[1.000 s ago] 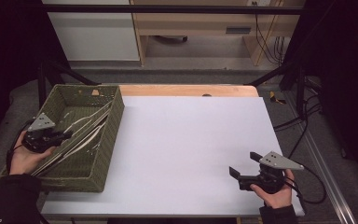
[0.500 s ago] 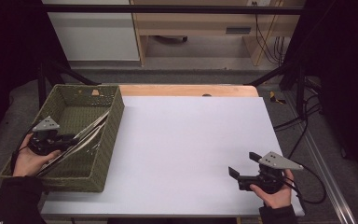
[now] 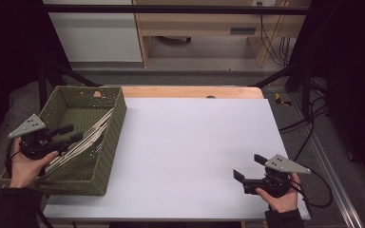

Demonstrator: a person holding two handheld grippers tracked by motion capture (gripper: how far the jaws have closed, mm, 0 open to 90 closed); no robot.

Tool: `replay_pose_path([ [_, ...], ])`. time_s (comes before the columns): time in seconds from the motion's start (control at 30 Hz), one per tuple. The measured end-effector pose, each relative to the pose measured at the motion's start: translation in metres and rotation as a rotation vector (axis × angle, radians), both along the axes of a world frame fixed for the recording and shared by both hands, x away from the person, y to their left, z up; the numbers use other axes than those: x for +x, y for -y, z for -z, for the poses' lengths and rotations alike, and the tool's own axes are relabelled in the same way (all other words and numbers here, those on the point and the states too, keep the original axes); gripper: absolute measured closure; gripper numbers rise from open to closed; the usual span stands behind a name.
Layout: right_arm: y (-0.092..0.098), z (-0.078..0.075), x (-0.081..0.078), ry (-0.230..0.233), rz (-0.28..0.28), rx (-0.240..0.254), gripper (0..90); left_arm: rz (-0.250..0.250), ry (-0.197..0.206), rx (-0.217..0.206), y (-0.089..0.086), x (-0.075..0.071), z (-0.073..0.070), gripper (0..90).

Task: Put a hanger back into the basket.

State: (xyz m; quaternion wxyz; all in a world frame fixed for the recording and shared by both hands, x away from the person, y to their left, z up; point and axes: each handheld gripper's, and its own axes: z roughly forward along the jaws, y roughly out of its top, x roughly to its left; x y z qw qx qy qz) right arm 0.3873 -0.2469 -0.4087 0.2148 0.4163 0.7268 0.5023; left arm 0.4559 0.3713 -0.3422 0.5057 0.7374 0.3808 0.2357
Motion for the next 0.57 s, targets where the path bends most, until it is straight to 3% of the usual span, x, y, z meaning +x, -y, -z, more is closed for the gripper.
replay_pose_path([
  [0.07,0.000,0.000,0.000,0.001,0.000,0.002,4.7,-0.017,0.005,-0.055,0.012,-0.004,-0.001,32.5],
  [0.2,0.001,0.000,0.000,0.004,-0.006,0.005,4.5,0.011,0.031,-0.086,0.036,-0.013,0.001,20.9],
  [0.37,0.002,-0.001,-0.002,0.017,-0.015,0.012,4.0,-0.001,0.044,-0.046,0.063,-0.025,0.006,8.4],
  [0.57,0.006,-0.004,-0.004,0.028,-0.014,0.028,3.5,0.014,0.065,-0.057,0.086,-0.038,0.009,7.0],
])
